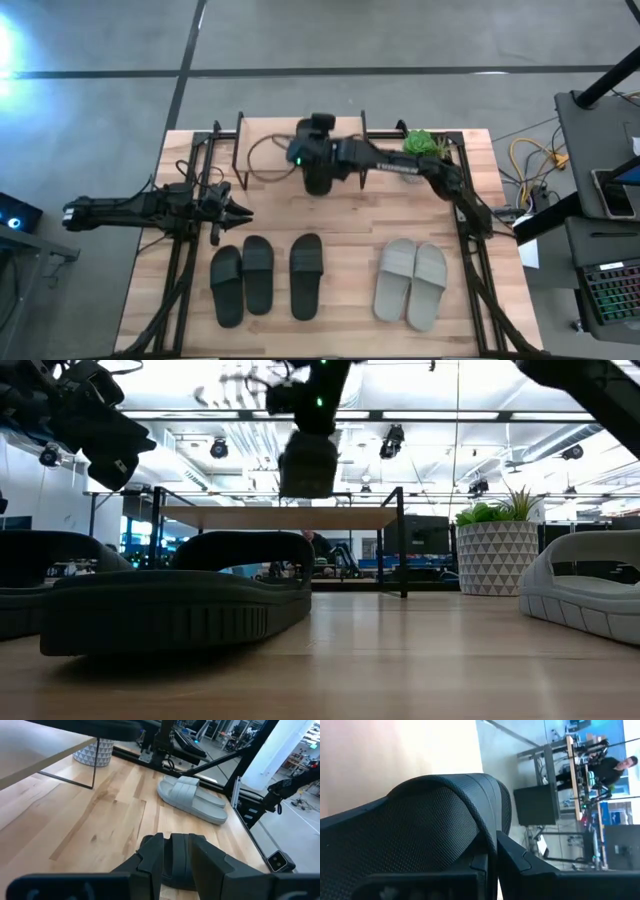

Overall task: Pick and place slides into the shelf
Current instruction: Put the black slide on the shelf

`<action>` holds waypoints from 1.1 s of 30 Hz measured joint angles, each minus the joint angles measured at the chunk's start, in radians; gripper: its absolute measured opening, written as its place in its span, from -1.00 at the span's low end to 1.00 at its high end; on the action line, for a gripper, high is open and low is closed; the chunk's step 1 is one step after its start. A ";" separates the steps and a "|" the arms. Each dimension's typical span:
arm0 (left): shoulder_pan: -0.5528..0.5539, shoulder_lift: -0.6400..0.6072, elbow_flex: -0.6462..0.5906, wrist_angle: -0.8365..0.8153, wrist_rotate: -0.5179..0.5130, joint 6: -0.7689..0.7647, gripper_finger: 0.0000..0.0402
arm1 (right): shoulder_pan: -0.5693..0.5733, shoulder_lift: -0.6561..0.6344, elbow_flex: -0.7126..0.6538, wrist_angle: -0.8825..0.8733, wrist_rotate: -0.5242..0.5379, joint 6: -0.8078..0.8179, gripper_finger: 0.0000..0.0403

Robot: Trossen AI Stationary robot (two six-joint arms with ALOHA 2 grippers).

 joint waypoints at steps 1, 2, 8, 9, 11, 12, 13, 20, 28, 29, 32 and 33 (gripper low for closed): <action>0.000 0.000 0.000 0.001 0.000 0.000 -0.63 | -0.020 0.001 -0.001 -0.001 -0.002 -0.012 -0.94; 0.000 -0.001 0.000 0.001 0.000 0.000 -0.63 | -0.039 0.001 -0.002 -0.003 -0.012 -0.015 -0.94; 0.000 0.001 0.000 0.000 -0.010 0.001 -0.63 | -0.109 0.001 -0.012 0.030 -0.046 -0.057 -0.94; 0.000 0.001 0.000 0.000 -0.012 0.001 -0.63 | -0.115 0.005 -0.018 0.049 -0.046 -0.065 -0.94; 0.000 0.001 0.000 0.001 -0.025 0.001 -0.63 | -0.124 0.017 -0.021 0.074 -0.052 -0.067 -0.94; 0.000 0.001 0.000 0.000 -0.034 0.001 -0.63 | -0.127 0.028 -0.022 0.083 -0.056 -0.067 -0.94; 0.000 0.001 0.000 0.001 -0.040 0.001 -0.63 | -0.131 0.039 -0.022 0.097 -0.057 -0.069 -0.94; 0.000 0.000 0.000 0.002 -0.056 0.000 -0.63 | -0.136 0.105 -0.020 0.127 0.042 -0.036 -0.94; 0.000 0.000 0.000 0.000 -0.055 0.000 -0.63 | -0.138 0.106 0.002 0.115 0.060 0.032 -0.94; 0.000 0.001 0.000 0.000 -0.055 0.000 -0.63 | -0.139 0.106 0.002 0.116 0.059 0.032 -0.94; 0.000 0.001 0.000 0.000 -0.055 0.000 -0.63 | -0.139 0.106 -0.001 0.111 0.018 0.026 -0.94; 0.000 0.001 0.000 0.000 -0.055 0.000 -0.63 | -0.139 0.105 -0.002 0.106 0.004 0.027 -0.93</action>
